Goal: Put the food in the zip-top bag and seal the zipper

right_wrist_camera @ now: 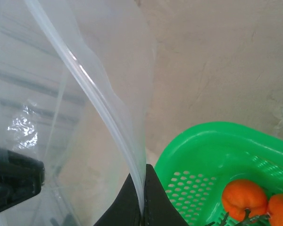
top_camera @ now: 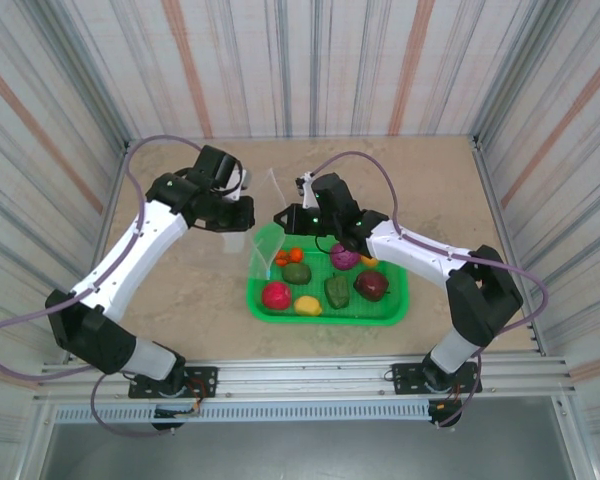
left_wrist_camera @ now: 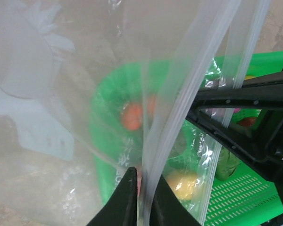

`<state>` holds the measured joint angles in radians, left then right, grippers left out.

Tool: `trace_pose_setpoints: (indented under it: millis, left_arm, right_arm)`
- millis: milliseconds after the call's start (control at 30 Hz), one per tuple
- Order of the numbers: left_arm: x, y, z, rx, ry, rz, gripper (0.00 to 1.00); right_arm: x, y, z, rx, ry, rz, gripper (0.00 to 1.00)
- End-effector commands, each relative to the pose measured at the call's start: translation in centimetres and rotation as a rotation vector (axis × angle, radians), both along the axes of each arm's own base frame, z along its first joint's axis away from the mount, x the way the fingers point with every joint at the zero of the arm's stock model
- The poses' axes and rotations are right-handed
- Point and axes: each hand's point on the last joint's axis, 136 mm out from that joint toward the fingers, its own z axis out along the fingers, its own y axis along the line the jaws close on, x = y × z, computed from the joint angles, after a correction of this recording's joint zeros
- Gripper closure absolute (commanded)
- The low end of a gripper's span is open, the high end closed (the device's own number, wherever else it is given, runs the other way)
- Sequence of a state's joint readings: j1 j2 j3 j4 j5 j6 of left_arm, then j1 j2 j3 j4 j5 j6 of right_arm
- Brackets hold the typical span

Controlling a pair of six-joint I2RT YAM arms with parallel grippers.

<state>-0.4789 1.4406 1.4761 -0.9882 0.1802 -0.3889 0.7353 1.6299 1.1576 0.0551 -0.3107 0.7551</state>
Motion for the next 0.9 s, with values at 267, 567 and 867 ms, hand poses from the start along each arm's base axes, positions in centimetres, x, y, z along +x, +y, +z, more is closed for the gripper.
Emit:
trace_pose_setpoints:
  millis: [267,567,867]
  left_arm:
    - [0.3,0.3,0.3,-0.010,-0.070,0.041,0.85]
    - [0.4,1.3,2.8,-0.017,-0.138,0.051,1.00]
    - [-0.8,4.6,7.2,-0.134,-0.145,0.106,1.00]
  right_arm:
    - [1.2,0.0,-0.3,0.082,0.086,-0.119,1.00]
    - [1.6,-1.1,-1.6,0.008,0.166,-0.159,1.00]
    - [1.3,-5.0,-0.2,-0.198,0.097,-0.165,0.95]
